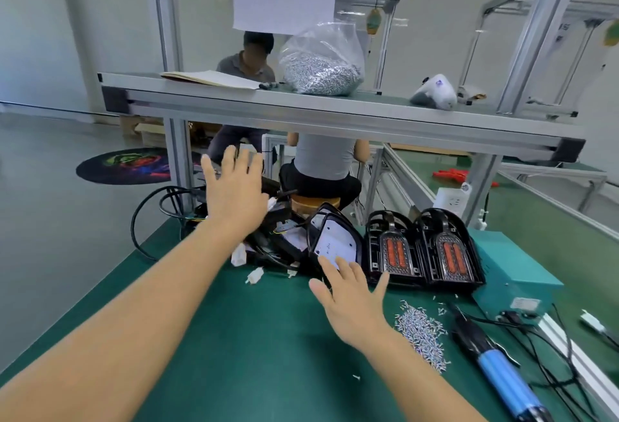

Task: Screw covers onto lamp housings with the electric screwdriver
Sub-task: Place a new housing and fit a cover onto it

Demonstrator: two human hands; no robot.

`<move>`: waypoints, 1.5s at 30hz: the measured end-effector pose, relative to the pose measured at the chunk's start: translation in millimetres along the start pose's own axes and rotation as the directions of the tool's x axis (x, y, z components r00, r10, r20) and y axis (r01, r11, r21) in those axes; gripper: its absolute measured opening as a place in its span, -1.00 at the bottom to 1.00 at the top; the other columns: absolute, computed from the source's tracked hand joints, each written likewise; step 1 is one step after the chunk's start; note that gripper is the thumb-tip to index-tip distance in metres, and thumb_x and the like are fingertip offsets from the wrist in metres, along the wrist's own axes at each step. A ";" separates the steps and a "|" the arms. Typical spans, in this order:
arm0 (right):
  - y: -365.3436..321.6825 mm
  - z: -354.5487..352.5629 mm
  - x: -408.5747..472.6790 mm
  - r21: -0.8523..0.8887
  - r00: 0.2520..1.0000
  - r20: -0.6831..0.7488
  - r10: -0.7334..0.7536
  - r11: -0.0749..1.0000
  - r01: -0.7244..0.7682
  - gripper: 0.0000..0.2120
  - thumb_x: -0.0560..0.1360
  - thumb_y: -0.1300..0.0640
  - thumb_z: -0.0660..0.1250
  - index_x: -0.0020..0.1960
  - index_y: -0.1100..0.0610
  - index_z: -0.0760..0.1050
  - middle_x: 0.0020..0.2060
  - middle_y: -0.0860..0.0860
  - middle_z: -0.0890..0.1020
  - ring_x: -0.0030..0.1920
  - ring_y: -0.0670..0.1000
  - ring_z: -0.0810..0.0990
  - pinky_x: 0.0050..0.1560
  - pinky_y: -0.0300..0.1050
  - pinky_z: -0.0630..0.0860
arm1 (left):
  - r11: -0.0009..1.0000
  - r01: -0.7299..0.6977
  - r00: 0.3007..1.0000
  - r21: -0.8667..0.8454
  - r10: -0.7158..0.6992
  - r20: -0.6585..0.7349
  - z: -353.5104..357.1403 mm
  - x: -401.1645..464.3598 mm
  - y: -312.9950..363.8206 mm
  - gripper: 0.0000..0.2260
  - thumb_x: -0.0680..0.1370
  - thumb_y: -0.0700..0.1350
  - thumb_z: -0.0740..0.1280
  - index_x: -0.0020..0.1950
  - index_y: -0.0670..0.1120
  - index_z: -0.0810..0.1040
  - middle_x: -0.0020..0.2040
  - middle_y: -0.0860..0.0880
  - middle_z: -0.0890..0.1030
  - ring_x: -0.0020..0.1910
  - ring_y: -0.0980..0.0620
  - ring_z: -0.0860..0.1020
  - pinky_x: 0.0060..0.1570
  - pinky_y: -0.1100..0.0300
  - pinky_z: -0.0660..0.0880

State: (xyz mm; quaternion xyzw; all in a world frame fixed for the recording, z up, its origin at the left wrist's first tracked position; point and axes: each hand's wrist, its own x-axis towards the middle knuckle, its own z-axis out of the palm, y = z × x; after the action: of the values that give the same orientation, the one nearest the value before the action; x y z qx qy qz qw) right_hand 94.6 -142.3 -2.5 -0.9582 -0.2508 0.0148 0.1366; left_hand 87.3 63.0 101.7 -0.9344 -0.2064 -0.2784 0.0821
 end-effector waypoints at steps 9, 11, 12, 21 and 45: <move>-26.9 10.4 3.8 0.085 0.991 0.089 -0.103 0.992 0.096 -0.46 0.65 -0.23 -0.11 0.59 -0.15 -0.06 0.60 -0.07 -0.04 0.58 -0.01 -0.14 0.44 0.26 -0.38 | 0.997 -0.032 0.999 0.064 0.030 0.030 17.6 23.4 -21.8 -0.74 0.52 -0.17 0.29 0.21 -0.09 0.53 0.17 -0.12 0.54 0.21 -0.14 0.41 0.25 -0.01 0.24; -35.8 3.1 9.2 0.142 0.993 0.009 -0.118 0.983 0.116 -0.45 0.64 -0.24 -0.10 0.59 -0.15 -0.07 0.59 -0.08 -0.02 0.58 -0.02 -0.15 0.45 0.24 -0.38 | 0.995 -0.077 0.997 0.067 0.078 -0.017 18.0 27.9 -26.1 -0.77 0.53 -0.17 0.28 0.16 -0.06 0.58 0.12 -0.09 0.56 0.16 -0.11 0.43 0.23 0.02 0.22; -41.5 -2.6 13.2 0.193 0.991 -0.039 -0.131 0.972 0.136 -0.45 0.64 -0.24 -0.09 0.59 -0.14 -0.05 0.59 -0.09 0.02 0.57 -0.03 -0.12 0.46 0.22 -0.36 | 0.995 -0.087 0.995 0.041 0.088 -0.049 18.5 28.7 -28.8 -0.78 0.54 -0.18 0.26 0.15 -0.06 0.58 0.10 -0.09 0.57 0.14 -0.10 0.44 0.22 0.04 0.21; -87.8 -66.4 52.5 0.964 0.990 0.141 -0.014 0.231 -0.135 -0.42 0.63 -0.23 0.04 0.56 0.02 0.16 0.50 0.06 0.31 0.48 0.05 0.30 0.49 0.03 0.22 | 0.944 -0.259 0.850 -0.205 0.122 -0.512 -1.8 -25.2 -9.2 -0.90 0.42 -0.34 0.39 -0.09 -0.23 0.61 -0.17 -0.16 0.58 -0.11 -0.19 0.53 -0.10 -0.01 0.39; 43.0 -63.9 10.5 0.980 0.974 0.119 0.194 -0.180 -0.084 -0.82 0.62 0.04 0.24 0.05 0.06 0.60 -0.12 -0.01 0.74 -0.23 -0.06 0.72 -0.33 -0.16 0.64 | -0.557 0.718 0.657 -0.418 0.344 0.670 3.8 -72.9 26.6 -0.34 0.58 0.22 0.12 0.44 -0.28 0.26 0.34 -0.23 0.47 0.33 -0.16 0.43 0.33 -0.03 0.33</move>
State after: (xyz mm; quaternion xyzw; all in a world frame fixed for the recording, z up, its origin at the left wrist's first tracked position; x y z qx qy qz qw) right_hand 130.5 -189.4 47.8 -0.5365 -0.0397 0.1804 0.8234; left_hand 45.3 15.2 57.1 -0.4281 -0.1141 0.0024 -0.8965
